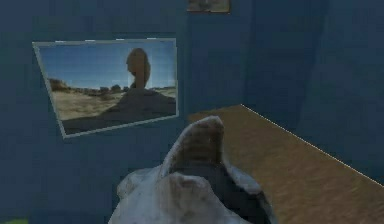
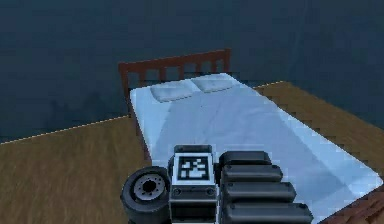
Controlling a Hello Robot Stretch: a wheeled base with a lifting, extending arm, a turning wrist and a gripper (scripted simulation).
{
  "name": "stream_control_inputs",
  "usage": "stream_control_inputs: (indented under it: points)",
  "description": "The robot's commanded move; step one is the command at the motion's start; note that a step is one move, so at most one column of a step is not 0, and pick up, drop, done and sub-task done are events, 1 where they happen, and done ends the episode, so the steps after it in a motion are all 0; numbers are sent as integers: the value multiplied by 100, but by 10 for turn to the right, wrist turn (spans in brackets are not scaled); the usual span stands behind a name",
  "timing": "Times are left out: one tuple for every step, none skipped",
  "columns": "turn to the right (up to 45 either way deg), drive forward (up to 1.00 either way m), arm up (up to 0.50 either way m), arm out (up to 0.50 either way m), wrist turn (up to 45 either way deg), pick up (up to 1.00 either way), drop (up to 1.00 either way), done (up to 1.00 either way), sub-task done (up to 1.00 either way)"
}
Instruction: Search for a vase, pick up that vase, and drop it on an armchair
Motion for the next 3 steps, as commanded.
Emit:
stream_control_inputs:
  points:
    - [-210,0,0,0,0,0,0,0,0]
    - [0,15,0,0,0,0,0,0,0]
    - [-30,0,0,0,0,0,0,0,0]
